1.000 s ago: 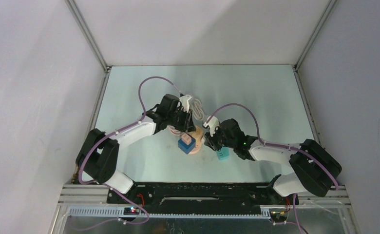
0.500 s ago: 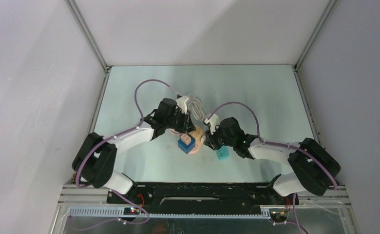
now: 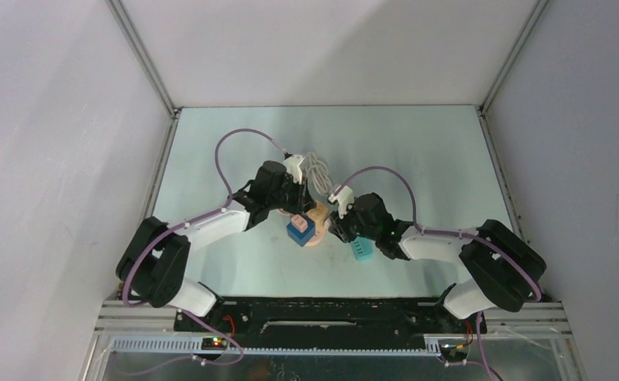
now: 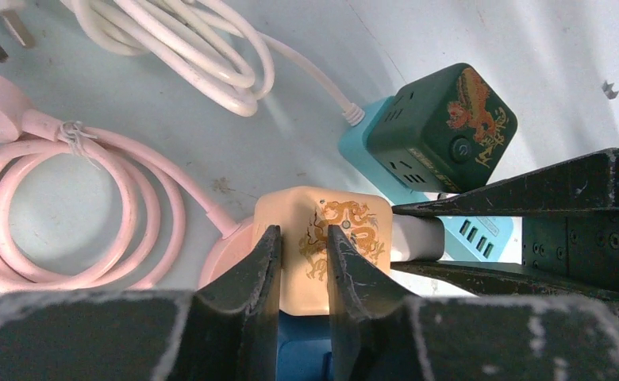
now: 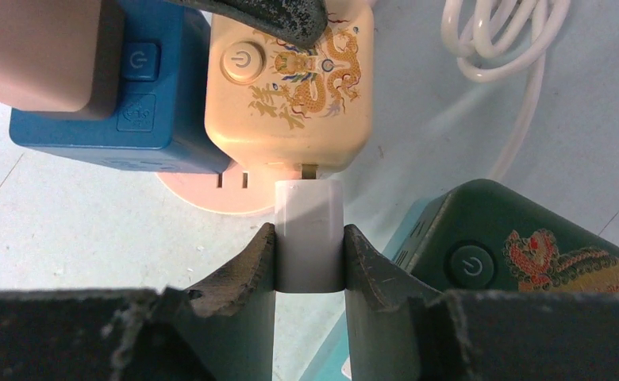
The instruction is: Insert the plug
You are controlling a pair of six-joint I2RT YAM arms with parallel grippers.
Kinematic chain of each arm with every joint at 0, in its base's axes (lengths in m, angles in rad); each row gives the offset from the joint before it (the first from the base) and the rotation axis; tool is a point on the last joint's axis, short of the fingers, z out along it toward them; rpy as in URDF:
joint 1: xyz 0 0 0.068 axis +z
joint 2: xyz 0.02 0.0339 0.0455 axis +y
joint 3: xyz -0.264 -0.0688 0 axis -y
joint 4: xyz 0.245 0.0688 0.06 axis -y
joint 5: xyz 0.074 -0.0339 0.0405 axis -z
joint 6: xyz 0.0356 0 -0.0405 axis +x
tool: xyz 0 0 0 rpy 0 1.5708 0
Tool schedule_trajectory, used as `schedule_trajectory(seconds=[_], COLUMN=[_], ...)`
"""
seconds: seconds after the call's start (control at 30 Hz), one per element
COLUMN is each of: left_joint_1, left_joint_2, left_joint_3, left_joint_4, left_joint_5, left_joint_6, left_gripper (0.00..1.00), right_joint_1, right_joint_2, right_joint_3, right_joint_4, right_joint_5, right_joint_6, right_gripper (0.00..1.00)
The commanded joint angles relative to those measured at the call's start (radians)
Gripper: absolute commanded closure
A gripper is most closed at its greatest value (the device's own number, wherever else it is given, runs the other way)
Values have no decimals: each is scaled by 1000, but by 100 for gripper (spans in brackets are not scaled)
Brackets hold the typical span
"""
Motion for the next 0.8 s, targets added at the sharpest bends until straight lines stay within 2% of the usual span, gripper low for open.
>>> schedule_trajectory(seconds=[0.0,0.17,0.5,0.63,0.7,0.73,0.77], left_joint_1=[-86,-89,-101,-100,-100,-101,-101], left_joint_2=[77,76,80,59,40,28,15], left_joint_3=[-96,-111,-106,-101,-90,-81,-69], left_joint_4=[-166,-160,-166,-183,-196,-204,-211], left_joint_5=[114,130,135,108,80,60,41], left_joint_6=[-24,-28,-21,-19,-25,-32,-37], left_gripper=[77,78,79,77,70,62,53], right_joint_1=[35,29,29,30,32,33,36], right_joint_2=[42,60,117,116,100,93,80], right_joint_3=[67,78,164,164,164,164,164], right_joint_4=[342,387,315,293,274,260,248], right_joint_5=[-26,-19,-107,-90,-78,-68,-53], right_joint_6=[20,36,-6,-5,-4,-2,-1], right_gripper=[100,100,100,100,100,97,83])
